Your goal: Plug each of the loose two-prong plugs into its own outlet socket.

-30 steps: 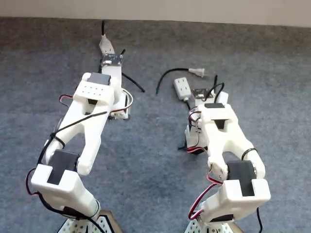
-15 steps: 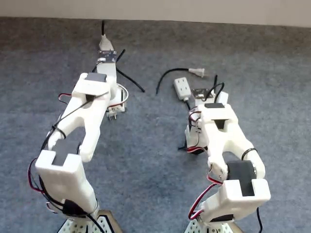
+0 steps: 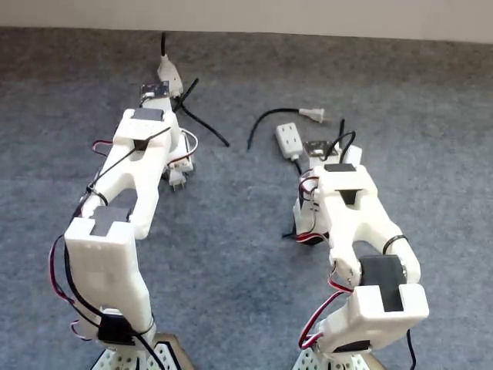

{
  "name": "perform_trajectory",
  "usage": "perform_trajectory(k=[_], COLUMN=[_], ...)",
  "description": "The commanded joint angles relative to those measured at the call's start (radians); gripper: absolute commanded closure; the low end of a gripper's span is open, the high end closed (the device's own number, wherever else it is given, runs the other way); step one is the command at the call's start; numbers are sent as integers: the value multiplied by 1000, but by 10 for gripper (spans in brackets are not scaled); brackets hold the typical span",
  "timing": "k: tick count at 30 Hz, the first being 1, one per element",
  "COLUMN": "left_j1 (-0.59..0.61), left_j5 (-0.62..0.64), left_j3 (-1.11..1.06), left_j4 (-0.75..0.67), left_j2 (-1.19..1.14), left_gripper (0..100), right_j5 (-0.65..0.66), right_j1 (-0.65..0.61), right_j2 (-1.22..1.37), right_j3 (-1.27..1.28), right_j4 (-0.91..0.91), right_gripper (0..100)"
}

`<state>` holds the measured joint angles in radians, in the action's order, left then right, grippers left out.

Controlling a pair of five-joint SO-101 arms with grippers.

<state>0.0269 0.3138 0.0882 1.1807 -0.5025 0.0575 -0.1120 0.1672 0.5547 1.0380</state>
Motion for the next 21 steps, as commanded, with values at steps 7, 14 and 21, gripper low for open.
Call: perform_trajectory(k=[7, 14, 21], left_j1=[33, 25, 16], left_j5=[80, 32, 26], left_j3=[64, 229, 575], left_j4=[8, 135, 405], left_j2=[-31, -150, -387], left_gripper=[870, 961, 959], right_j5=[-9, -9, -9], right_j1=[-16, -16, -16], right_j2=[4, 4, 4], right_j3=[2, 2, 2], right_j4=[-67, -67, -67], right_gripper=[991, 991, 991])
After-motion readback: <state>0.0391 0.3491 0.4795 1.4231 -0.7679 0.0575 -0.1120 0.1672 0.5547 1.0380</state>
